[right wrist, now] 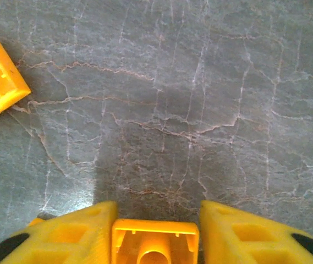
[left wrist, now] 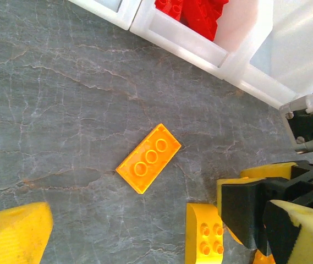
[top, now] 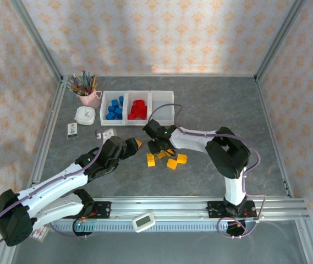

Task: Sort the legos into containers by color
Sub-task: Pick up the lego from the center of the table, then place the lego in the container.

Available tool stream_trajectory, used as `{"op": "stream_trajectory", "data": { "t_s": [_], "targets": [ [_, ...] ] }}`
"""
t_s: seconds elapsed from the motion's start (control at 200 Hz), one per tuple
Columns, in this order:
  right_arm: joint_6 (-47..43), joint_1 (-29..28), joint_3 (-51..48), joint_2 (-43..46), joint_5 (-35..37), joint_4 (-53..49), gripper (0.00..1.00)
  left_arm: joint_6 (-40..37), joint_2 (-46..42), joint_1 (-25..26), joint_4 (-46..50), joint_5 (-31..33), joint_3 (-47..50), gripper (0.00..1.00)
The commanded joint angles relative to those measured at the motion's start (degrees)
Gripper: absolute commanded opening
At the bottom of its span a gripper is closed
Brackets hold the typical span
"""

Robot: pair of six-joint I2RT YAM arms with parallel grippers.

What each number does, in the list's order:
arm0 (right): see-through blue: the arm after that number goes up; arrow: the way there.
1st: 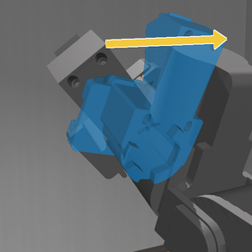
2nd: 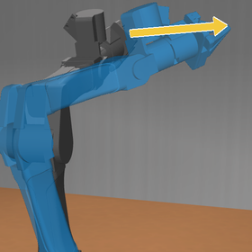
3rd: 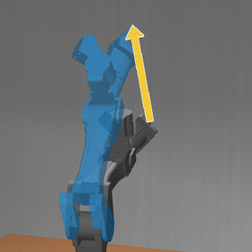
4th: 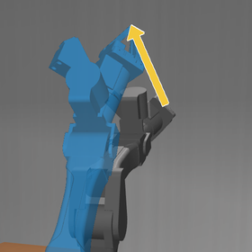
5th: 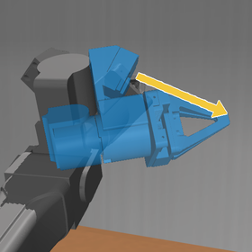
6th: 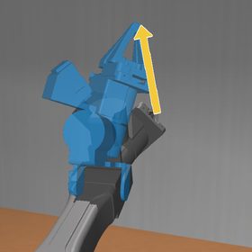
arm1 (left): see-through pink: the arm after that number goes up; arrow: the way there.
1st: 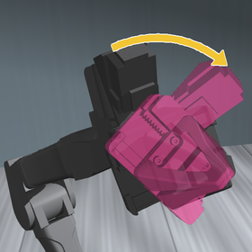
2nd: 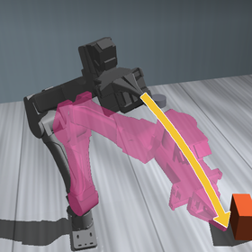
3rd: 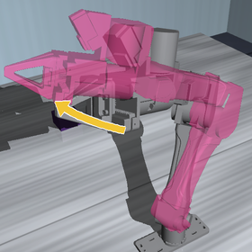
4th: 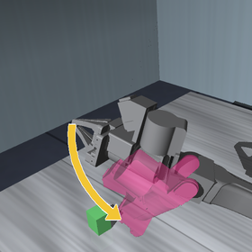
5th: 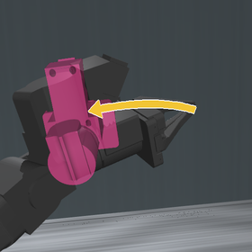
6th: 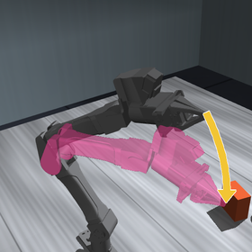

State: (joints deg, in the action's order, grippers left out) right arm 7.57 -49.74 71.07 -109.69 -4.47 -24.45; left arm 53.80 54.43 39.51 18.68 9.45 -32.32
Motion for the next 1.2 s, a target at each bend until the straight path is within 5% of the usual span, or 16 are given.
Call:
{"op": "stream_trajectory", "data": {
  "t_s": [0.0, 0.2, 0.676, 1.196],
  "targets": [
    [0.24, -0.44, 1.24, -0.88, 0.34, -0.45, 0.36, 0.55, -0.91, 0.13, 1.69, 1.71, 0.52, 0.99],
    [0.68, -0.41, 0.94, 0.98, 1.26, 0.51, 0.23, 0.43, -0.96, 0.13, 1.56, 1.88, -0.1, 0.99],
    [2.63, 6.04, 10.18, 7.06, 1.57, 3.65, 0.2, -3.47, 0.46, -2.52, 0.98, 2.81, -6.97, 0.99],
    [1.98, 15.15, 30.94, -11.41, 8.51, 8.96, 0.21, -6.95, 7.54, -10.02, -5.52, 0.77, -12.64, 0.99]
  ]
}}
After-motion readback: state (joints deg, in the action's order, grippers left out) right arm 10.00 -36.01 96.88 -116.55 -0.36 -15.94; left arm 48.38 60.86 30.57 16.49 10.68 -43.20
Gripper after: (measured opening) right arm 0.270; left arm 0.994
